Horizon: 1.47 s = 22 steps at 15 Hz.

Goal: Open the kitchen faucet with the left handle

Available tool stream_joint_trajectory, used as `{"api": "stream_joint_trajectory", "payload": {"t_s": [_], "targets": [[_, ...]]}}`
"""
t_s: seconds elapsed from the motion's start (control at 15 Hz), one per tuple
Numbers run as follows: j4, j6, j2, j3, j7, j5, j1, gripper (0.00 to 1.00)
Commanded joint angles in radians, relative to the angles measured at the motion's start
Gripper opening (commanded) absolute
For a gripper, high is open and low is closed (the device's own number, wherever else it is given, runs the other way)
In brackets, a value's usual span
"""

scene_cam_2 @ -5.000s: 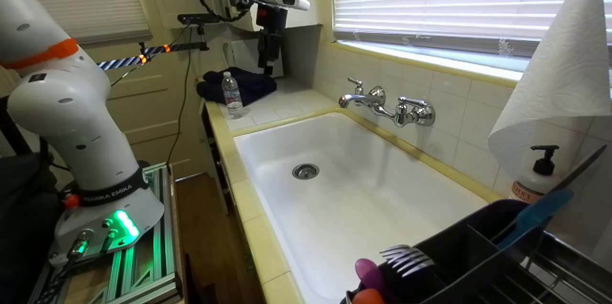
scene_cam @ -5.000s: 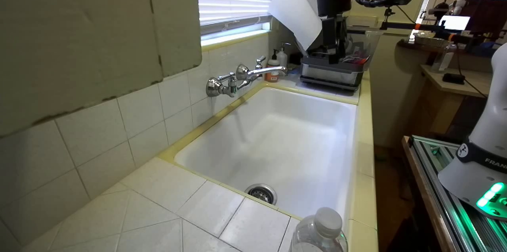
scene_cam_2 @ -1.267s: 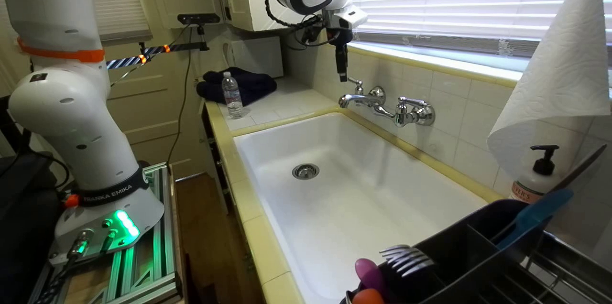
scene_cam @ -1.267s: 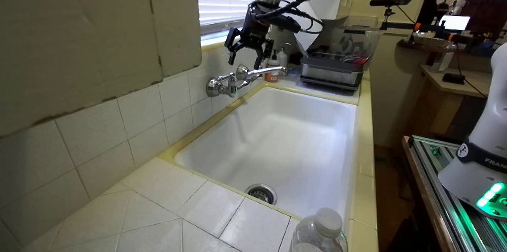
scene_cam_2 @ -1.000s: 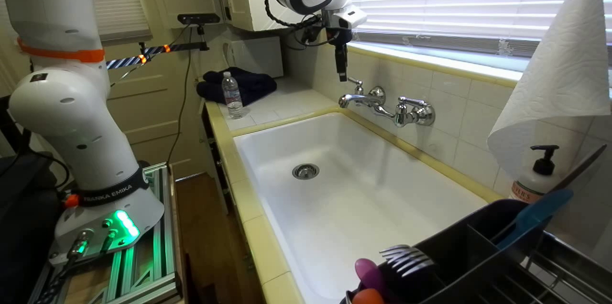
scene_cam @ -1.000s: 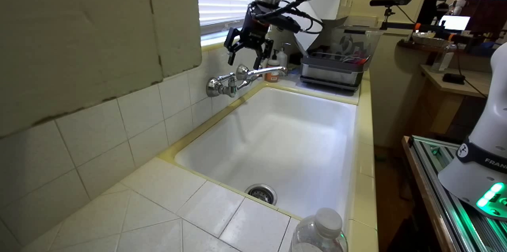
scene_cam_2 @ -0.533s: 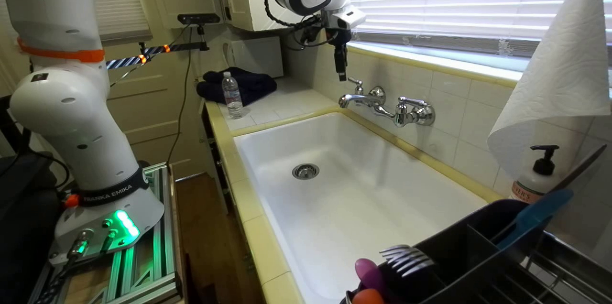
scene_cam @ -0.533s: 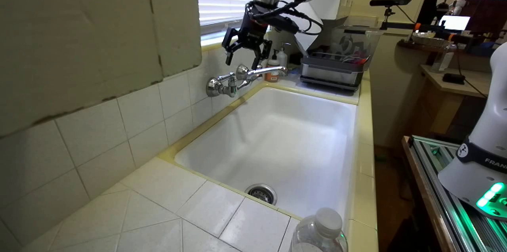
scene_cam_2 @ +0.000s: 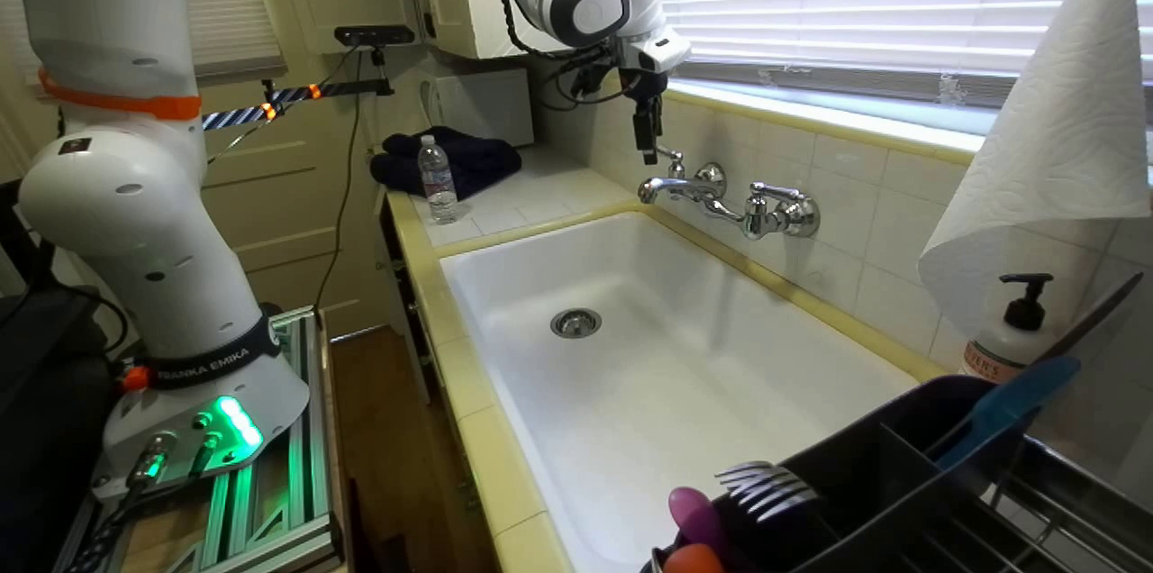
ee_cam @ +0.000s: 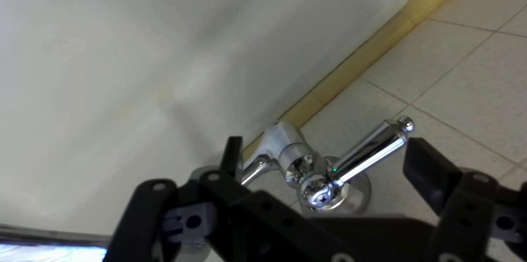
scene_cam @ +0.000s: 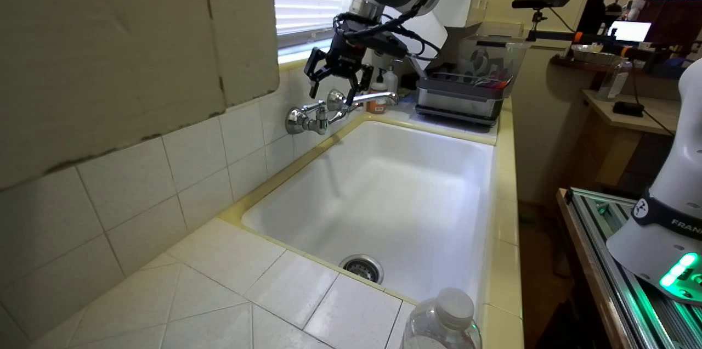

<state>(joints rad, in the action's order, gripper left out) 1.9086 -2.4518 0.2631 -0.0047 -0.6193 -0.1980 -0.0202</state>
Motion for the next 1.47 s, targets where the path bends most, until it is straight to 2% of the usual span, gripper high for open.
{"api": "stream_joint_trajectory", "payload": {"t_s": [0.0,0.8,0.87,0.93,1.07,1.2,1.27,1.4], "targets": [[-0.035,-0.024,0.04,-0.008,-0.033,-0.024,-0.015,1.0],[-0.147,-0.011,0.136,-0.008,-0.063,-0.029,-0.027,0.98],[-0.152,-0.01,0.14,-0.008,-0.063,-0.029,-0.028,0.95],[-0.157,-0.008,0.143,-0.007,-0.062,-0.031,-0.028,0.86],[-0.164,-0.004,0.15,-0.006,-0.061,-0.032,-0.029,0.59],[-0.167,0.0,0.151,-0.007,-0.062,-0.03,-0.031,0.45],[-0.168,-0.001,0.151,-0.006,-0.062,-0.031,-0.031,0.41],[-0.169,0.002,0.15,-0.007,-0.074,-0.029,-0.032,0.46]]}}
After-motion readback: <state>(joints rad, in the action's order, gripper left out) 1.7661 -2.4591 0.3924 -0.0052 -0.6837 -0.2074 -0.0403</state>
